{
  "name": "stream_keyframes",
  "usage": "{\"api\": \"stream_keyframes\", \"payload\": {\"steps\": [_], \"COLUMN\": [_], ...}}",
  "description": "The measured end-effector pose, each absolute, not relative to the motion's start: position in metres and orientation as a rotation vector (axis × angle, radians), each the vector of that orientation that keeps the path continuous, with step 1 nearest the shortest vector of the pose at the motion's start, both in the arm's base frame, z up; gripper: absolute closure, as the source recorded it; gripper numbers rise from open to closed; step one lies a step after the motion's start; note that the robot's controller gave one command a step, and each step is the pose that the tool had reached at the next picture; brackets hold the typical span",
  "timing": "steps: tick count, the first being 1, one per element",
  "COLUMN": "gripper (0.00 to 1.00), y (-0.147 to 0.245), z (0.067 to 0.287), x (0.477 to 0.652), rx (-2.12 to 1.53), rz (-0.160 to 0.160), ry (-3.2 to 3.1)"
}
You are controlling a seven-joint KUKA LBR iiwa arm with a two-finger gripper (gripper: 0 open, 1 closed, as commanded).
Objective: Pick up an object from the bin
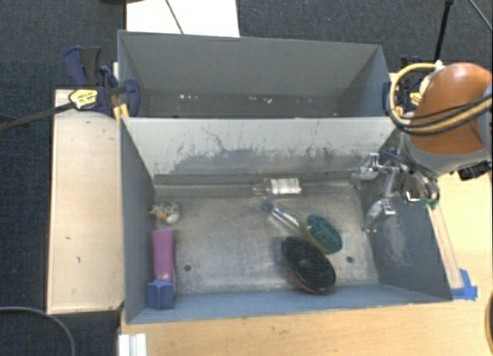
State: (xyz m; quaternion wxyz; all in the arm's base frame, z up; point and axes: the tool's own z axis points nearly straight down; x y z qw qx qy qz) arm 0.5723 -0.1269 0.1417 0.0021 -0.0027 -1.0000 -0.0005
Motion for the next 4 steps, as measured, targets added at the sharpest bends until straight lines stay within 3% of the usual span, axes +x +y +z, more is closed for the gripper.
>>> {"api": "stream_keyframes", "payload": {"steps": [1, 2, 3, 4], "gripper": [1.0, 0.0, 0.0, 0.0], "y": [-0.127, -0.126, -0.095, -0.045], "z": [0.146, 0.146, 0.072, 0.079], "x": [0.574, 0.574, 0.521, 0.537], "rx": [0.001, 0.006, 0.39, 0.359], "rz": [0.001, 0.001, 0.003, -0.002], "ry": [-3.145, -3.145, -3.126, -3.127]}}
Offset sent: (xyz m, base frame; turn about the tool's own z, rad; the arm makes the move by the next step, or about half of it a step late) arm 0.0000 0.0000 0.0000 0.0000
